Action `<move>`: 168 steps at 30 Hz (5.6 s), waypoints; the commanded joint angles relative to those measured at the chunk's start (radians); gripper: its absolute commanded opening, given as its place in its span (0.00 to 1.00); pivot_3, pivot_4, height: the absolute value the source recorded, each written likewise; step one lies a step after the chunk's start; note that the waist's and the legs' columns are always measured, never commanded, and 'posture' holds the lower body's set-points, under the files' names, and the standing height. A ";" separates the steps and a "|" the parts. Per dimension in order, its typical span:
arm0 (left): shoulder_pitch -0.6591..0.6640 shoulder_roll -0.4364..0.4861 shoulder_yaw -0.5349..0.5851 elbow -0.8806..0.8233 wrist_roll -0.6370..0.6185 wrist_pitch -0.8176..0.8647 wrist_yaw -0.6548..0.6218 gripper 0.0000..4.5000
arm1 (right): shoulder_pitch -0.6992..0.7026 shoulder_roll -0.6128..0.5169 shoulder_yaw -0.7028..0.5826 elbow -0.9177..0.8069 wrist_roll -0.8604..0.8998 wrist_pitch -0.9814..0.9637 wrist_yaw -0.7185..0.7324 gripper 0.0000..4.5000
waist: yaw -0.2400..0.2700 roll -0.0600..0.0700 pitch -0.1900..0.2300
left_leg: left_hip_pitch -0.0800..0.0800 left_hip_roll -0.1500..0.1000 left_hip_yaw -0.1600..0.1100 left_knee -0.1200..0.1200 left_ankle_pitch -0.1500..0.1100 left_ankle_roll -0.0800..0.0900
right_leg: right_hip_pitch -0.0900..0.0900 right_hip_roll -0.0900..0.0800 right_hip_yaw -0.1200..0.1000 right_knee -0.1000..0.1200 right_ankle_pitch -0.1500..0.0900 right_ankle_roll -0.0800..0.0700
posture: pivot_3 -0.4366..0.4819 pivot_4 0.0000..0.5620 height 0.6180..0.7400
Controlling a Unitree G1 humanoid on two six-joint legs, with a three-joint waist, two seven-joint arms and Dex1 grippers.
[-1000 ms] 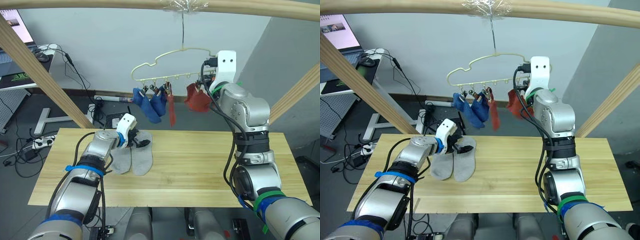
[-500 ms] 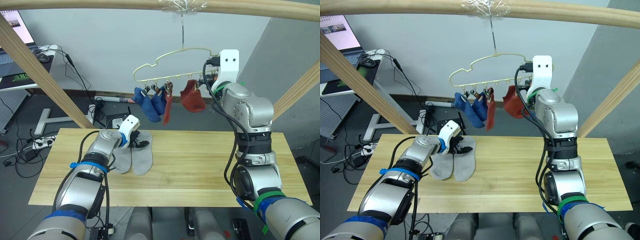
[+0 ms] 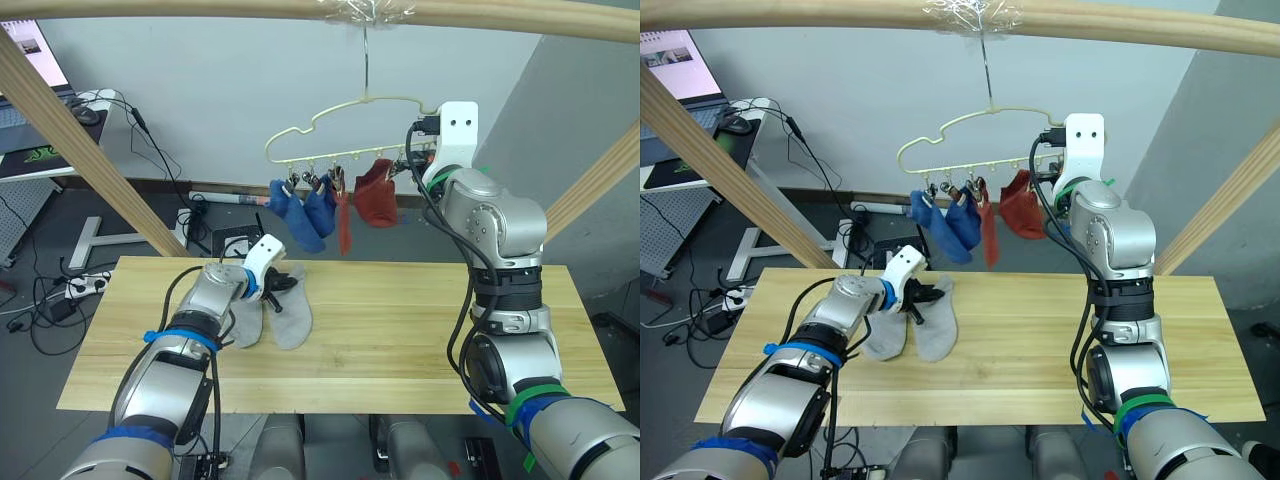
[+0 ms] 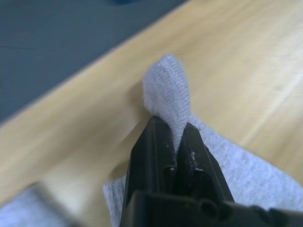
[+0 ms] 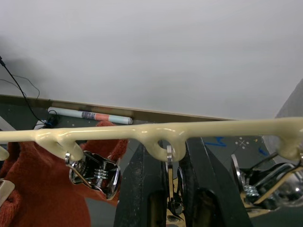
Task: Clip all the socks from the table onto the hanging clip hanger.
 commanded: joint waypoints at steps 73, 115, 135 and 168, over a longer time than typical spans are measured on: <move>-0.514 -0.394 0.186 0.124 -0.212 -0.014 0.118 0.00 | -0.067 0.074 -0.130 -0.119 0.120 0.182 -0.082 0.01 | -0.026 0.001 0.000 | -0.004 0.000 -0.001 0.001 0.000 0.000 | -0.002 0.000 0.000 -0.001 0.000 0.000 | 0.51 0.43 1.00; -0.171 -0.145 0.085 -0.610 -0.333 0.422 -0.126 0.52 | 0.206 0.122 -0.157 -0.648 0.138 0.521 -0.045 0.50 | -0.029 0.001 0.000 | -0.003 0.000 -0.001 0.004 0.000 0.000 | -0.001 0.000 0.000 0.003 0.000 0.000 | 0.49 0.38 1.00; -0.206 0.103 0.166 -0.760 -0.562 0.502 -0.285 0.52 | 0.416 0.126 -0.001 -0.711 0.021 0.104 -0.082 0.50 | -0.031 0.001 0.000 | 0.000 0.000 -0.001 0.005 0.000 0.000 | -0.001 0.001 0.001 0.008 0.000 0.000 | 0.49 0.35 1.00; -0.182 0.177 0.187 -0.848 -0.609 0.565 -0.187 0.52 | 0.318 0.116 -0.032 -0.440 0.043 -0.011 -0.041 0.50 | -0.027 0.001 0.000 | 0.002 0.000 -0.001 0.005 0.000 0.000 | -0.001 0.001 0.001 0.012 0.000 0.000 | 0.58 0.39 1.00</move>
